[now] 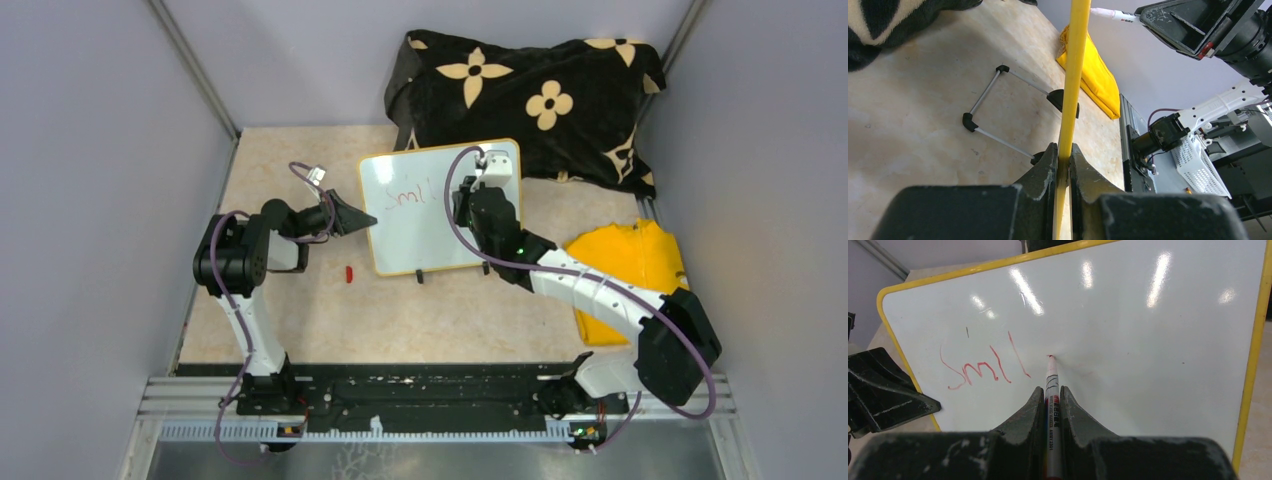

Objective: Write a sentence on the whiteboard

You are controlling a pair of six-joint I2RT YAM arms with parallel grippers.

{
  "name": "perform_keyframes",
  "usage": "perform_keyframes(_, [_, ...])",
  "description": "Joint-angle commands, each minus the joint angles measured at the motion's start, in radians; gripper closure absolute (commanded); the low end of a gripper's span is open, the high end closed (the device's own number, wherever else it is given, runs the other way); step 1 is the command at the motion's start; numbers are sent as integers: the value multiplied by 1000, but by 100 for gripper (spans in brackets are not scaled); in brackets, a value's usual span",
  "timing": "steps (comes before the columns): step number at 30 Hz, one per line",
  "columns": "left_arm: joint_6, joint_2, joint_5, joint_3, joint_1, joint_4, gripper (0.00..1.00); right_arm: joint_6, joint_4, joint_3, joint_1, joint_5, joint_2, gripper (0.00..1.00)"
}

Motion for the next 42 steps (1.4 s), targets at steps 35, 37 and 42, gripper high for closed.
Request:
perform_keyframes(35, [-14,23,21,3,-8,242,100,-33,31,98,-33,-27,46,100])
perform_keyframes(37, [-14,25,22,5,-9,241,100,-31,24,104,-33,-43,55,100])
perform_keyframes(42, [-16,24,21,5,-8,242,100,-19,6,105,-33,-74,68,100])
